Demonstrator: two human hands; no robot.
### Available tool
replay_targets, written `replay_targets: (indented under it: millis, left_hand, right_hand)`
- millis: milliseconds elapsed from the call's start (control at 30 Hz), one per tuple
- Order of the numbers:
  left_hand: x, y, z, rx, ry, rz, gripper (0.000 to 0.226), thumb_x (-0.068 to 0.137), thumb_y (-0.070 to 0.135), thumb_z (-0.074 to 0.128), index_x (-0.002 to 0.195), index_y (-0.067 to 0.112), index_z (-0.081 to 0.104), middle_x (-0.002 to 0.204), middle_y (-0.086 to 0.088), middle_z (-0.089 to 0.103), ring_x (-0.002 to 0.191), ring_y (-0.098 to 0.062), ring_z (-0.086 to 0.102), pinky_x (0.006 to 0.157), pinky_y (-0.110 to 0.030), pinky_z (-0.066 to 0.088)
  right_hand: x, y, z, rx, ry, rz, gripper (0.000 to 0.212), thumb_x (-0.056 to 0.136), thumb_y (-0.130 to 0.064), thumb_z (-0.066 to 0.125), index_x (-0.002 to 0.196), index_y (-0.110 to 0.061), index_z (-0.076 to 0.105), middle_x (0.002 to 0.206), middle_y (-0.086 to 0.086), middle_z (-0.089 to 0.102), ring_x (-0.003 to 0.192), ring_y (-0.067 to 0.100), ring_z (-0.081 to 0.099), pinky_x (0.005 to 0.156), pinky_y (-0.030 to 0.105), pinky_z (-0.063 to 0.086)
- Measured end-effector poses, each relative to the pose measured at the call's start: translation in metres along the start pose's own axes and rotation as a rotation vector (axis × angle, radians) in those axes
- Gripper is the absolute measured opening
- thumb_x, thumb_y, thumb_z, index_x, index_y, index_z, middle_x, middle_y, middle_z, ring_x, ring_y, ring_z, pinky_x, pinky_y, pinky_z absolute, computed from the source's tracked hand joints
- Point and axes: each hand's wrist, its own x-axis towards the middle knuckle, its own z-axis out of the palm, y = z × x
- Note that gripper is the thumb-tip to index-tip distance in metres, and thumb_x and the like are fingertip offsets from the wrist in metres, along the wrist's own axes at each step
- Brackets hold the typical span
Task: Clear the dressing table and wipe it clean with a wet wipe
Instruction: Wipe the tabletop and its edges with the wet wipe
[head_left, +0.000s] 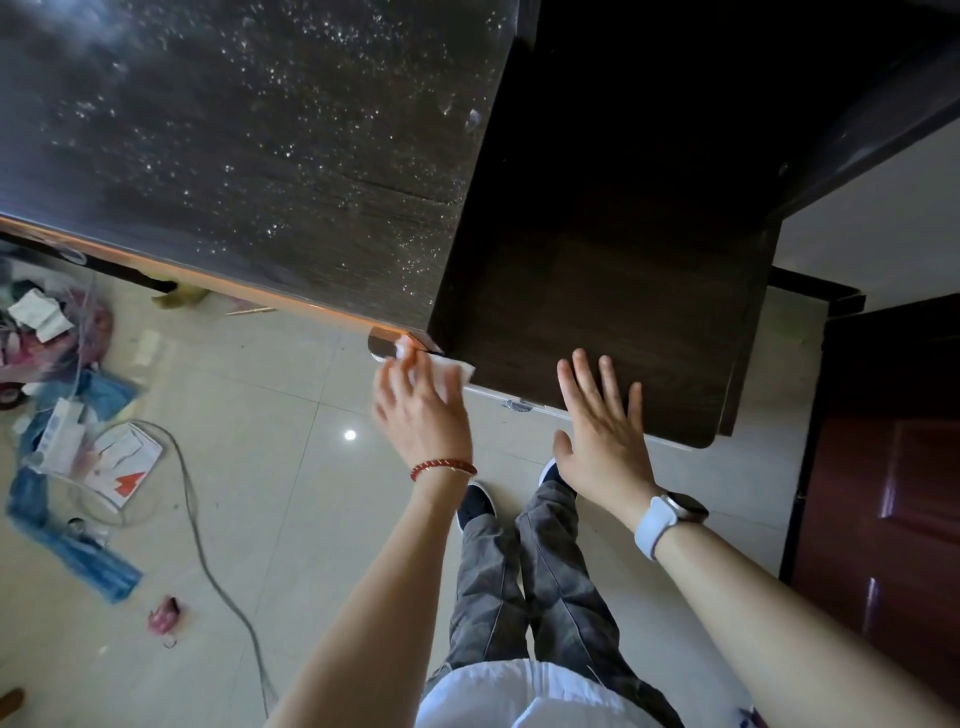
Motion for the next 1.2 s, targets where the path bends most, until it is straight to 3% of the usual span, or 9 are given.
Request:
replay_targets:
  millis: [100,200,300,400,467,700,867,1000,1200]
  left_hand:
    - [-0.034,0.016,0.01,0.038,-0.05,0.368,0.021,0.078,0.023,0.059,0.093,0.012,0.069,0.096,-0.008,0.067,0.101,-0.024,0.046,0.078,-0.037,0.037]
    - [-0.027,0.015,0.006,0.035,-0.029,0.521,0.018,0.068,0.013,0.07,0.086,0.015,0.071,0.09,-0.004,0.068,0.094,-0.021,0.042,0.073,-0.034,0.035]
    - [0.003,-0.015,-0.012,0.033,0.081,0.367,0.014,0.072,0.018,0.06,0.08,0.016,0.071,0.084,-0.007,0.069,0.09,-0.022,0.045,0.07,-0.032,0.038]
    - [0.023,-0.047,-0.043,-0.011,-0.081,-0.083,0.023,0.085,0.021,0.052,0.095,0.011,0.07,0.1,-0.014,0.067,0.097,-0.032,0.054,0.079,-0.037,0.037]
    - [0.015,-0.055,-0.064,-0.093,-0.172,-0.191,0.022,0.089,0.015,0.051,0.103,0.01,0.067,0.105,-0.017,0.065,0.097,-0.035,0.056,0.08,-0.035,0.04]
    - [-0.035,0.006,-0.138,-0.443,-0.238,-0.085,0.005,0.086,0.009,0.058,0.085,0.008,0.062,0.081,-0.004,0.061,0.071,-0.018,0.053,0.054,-0.007,0.037]
    - [-0.039,0.053,-0.189,-0.809,-0.242,-0.219,0.02,0.084,0.009,0.062,0.067,0.009,0.052,0.066,-0.006,0.058,0.054,-0.005,0.056,0.051,-0.022,0.049]
    - [-0.032,0.077,-0.219,-0.967,-0.2,-0.231,0.016,0.083,0.01,0.062,0.068,0.01,0.058,0.07,-0.005,0.06,0.065,-0.015,0.056,0.061,-0.024,0.047]
    - [0.0,0.089,-0.248,-0.986,-0.126,-0.128,0.02,0.079,0.008,0.066,0.061,0.015,0.062,0.083,0.0,0.062,0.075,-0.008,0.058,0.072,-0.022,0.045]
  right_hand:
    - [0.001,0.001,-0.003,0.048,-0.005,-0.009,0.073,0.091,-0.018,0.044,0.147,-0.022,-0.002,0.154,-0.005,-0.015,0.131,0.009,-0.027,0.112,0.044,-0.012]
    - [-0.001,0.009,-0.008,0.138,0.004,-0.053,0.064,0.092,-0.011,0.042,0.147,-0.021,0.009,0.156,-0.003,-0.006,0.132,0.005,-0.022,0.112,0.039,-0.012]
    - [-0.006,0.018,-0.012,0.208,-0.004,-0.086,0.058,0.093,-0.004,0.037,0.146,-0.019,0.019,0.156,-0.003,0.001,0.137,0.005,-0.014,0.113,0.035,-0.009]
    - [-0.011,0.015,-0.019,0.27,-0.053,-0.054,0.053,0.094,-0.004,0.034,0.145,-0.015,0.022,0.157,0.0,0.003,0.143,0.014,-0.007,0.115,0.034,-0.004]
    - [-0.017,0.004,-0.027,0.388,-0.062,-0.002,0.05,0.095,-0.006,0.035,0.144,-0.013,0.025,0.156,0.004,0.011,0.144,0.016,0.0,0.116,0.031,0.006]
    - [-0.044,-0.052,-0.083,0.777,-0.041,-0.094,0.029,0.093,-0.008,0.046,0.121,-0.009,0.056,0.119,0.005,0.062,0.11,0.013,0.055,0.088,0.01,0.038]
    - [-0.062,-0.083,-0.144,0.926,-0.101,-0.231,0.015,0.085,-0.024,0.062,0.099,-0.023,0.059,0.096,-0.002,0.061,0.092,0.015,0.058,0.075,0.014,0.043]
    - [-0.069,-0.1,-0.182,0.93,-0.112,-0.327,0.027,0.076,-0.033,0.068,0.099,-0.021,0.058,0.092,-0.005,0.054,0.078,-0.001,0.05,0.065,0.007,0.039]
    - [-0.056,-0.129,-0.21,0.735,0.025,-0.376,0.016,0.085,-0.025,0.062,0.086,-0.01,0.062,0.084,-0.005,0.051,0.072,0.006,0.049,0.064,0.017,0.038]
